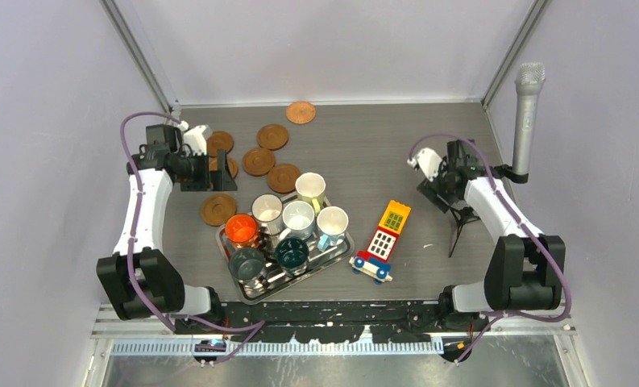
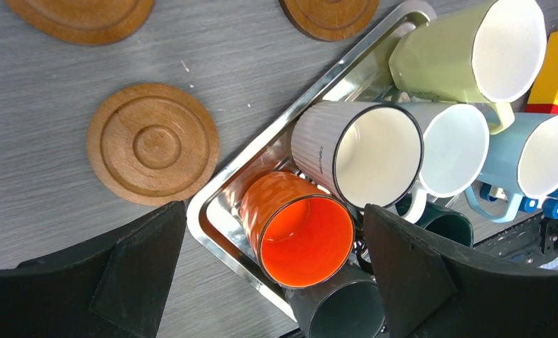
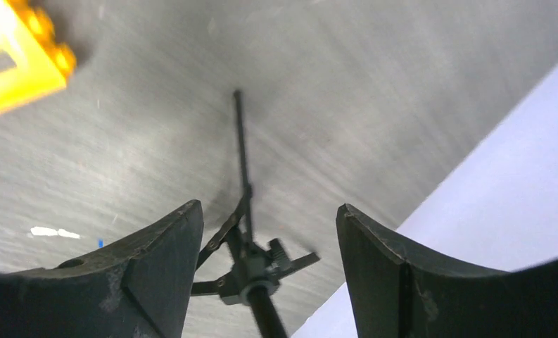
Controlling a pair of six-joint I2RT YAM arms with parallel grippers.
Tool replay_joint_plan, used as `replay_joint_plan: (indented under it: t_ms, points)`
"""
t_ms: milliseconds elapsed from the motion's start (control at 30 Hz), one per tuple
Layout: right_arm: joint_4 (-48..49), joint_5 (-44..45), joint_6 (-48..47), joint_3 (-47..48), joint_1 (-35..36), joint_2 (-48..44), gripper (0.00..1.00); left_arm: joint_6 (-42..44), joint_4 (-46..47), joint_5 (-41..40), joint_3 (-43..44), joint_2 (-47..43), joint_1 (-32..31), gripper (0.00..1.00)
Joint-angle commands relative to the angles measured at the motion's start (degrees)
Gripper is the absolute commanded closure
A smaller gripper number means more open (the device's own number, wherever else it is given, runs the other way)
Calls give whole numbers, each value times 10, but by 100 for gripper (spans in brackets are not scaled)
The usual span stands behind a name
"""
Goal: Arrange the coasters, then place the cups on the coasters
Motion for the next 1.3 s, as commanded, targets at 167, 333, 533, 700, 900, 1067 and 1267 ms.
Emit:
replay_joint_plan:
  t_ms: [167, 333, 533, 700, 900, 1067, 1267]
  points:
    - [-43, -77, 162, 129, 56, -34, 16, 39, -62, -17, 84, 18, 3, 0]
    - [-40, -93, 210, 129, 84, -67, 15, 55, -84, -34, 110, 30, 3, 0]
    - [-34, -127, 233, 169, 87, -55, 15, 59, -90, -41, 180, 91, 3, 0]
    - [-5, -159, 265, 207, 94, 4, 15, 37, -27, -39, 197, 134, -2, 0]
    - [9, -153, 365, 328, 105, 117, 15, 25, -28, -48, 311, 245, -3, 0]
    - [18, -179, 460, 414, 111, 208, 16, 20, -3, -46, 362, 310, -23, 3]
    - [29, -150, 445, 463, 186, 285, 15, 35, 13, -72, 372, 354, -70, 10]
